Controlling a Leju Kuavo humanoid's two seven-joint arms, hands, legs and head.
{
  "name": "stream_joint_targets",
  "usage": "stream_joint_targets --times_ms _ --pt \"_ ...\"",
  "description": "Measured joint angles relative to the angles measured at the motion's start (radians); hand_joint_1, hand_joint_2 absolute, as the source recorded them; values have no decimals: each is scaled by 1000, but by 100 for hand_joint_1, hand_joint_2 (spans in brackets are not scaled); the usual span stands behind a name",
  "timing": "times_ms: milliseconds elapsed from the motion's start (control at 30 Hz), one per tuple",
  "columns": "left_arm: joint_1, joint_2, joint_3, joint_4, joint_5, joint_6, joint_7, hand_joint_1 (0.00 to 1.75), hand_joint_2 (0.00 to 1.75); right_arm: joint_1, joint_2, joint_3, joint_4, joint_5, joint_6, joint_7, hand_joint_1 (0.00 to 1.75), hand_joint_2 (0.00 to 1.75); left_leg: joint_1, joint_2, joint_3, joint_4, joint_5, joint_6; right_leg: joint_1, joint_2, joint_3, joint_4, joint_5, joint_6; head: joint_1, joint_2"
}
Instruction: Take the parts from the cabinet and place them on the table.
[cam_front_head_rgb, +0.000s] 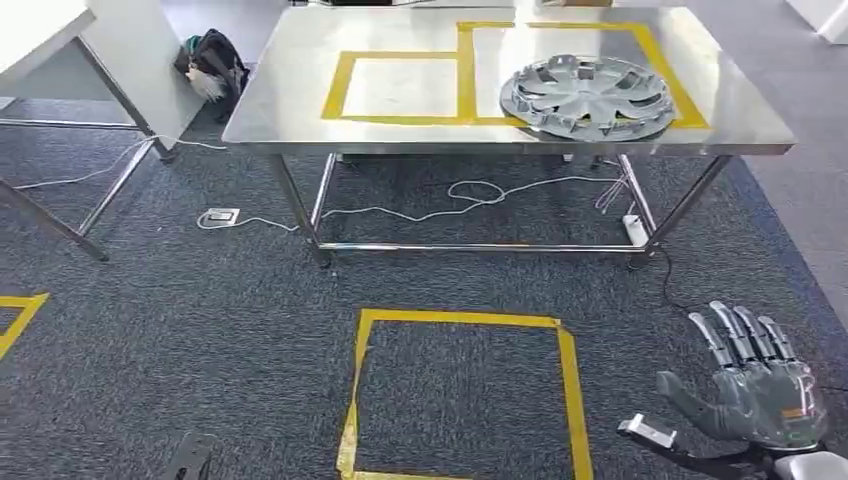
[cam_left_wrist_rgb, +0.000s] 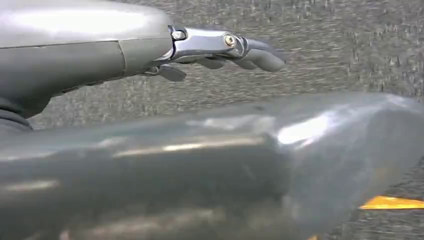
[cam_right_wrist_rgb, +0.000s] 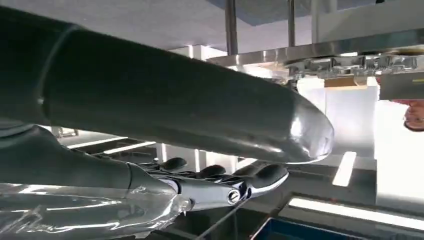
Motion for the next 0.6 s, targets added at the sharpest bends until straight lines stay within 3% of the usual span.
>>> stream_joint_targets --times_ms 67,100,133,167,233,267,300,333,400,433,467,500,600 --pt "2 2 1 0 0 0 0 0 0 2 1 -1 0 8 23 10 0 0 3 -4 -7 0 15 -10 5 -3 -12 10 6 -14 0 0" --pt "5 6 2 0 0 0 0 0 0 2 1 0 1 15 35 16 0 0 5 -4 -12 6 13 -17 -3 -12 -20 10 15 -24 2 0" --pt "9 3 3 0 0 1 0 0 0 3 1 0 2 21 41 20 0 0 5 -4 -20 30 -30 -26 -3 -14 -26 10 22 -32 -2 0" --pt "10 2 3 0 -1 0 0 0 0 3 1 0 2 28 42 23 0 0 8 -4 -41 90 -90 -34 -4 -18 -34 10 31 -38 -10 0" --pt "10 3 4 0 -2 1 0 0 0 2 1 0 3 34 44 27 0 0 15 -4 -97 257 -181 -43 -2 -28 -51 12 45 -38 -10 0" --pt "10 3 5 0 -3 1 0 0 0 2 1 0 5 37 46 28 0 0 16 -4 -114 318 -197 -45 -2 -35 -56 13 49 -37 -10 0" --pt "12 3 5 0 -3 1 1 0 0 2 1 0 7 37 49 29 0 0 17 -4 -108 329 -192 -46 -3 -42 -55 14 53 -36 -10 0" --pt "14 3 5 0 -3 1 1 0 0 2 1 0 7 38 49 30 0 0 19 -3 -76 291 -165 -46 -3 -50 -59 16 57 -33 -11 0" --pt "14 3 5 0 -4 1 1 0 0 0 1 0 7 38 50 31 0 0 20 14 35 120 -91 -41 -4 -68 -60 19 57 -30 -10 0" --pt "13 3 5 0 -5 1 1 0 0 -3 1 0 7 38 51 31 0 0 18 54 78 46 -84 -38 -1 -77 -59 20 55 -26 -10 0" --pt "10 3 5 0 -6 1 2 0 0 -4 1 0 7 38 51 32 0 0 6 66 92 25 -92 -32 5 -84 -72 23 54 -21 -12 0" --pt "8 3 5 0 -7 1 1 0 0 -6 1 -1 7 38 51 32 0 0 9 63 87 22 -94 -21 9 -95 -70 23 52 -17 -8 0" --pt "11 3 6 0 -8 1 1 0 0 -16 1 -1 7 37 51 33 0 0 13 27 78 11 -90 4 8 -122 -60 22 50 0 -12 0"
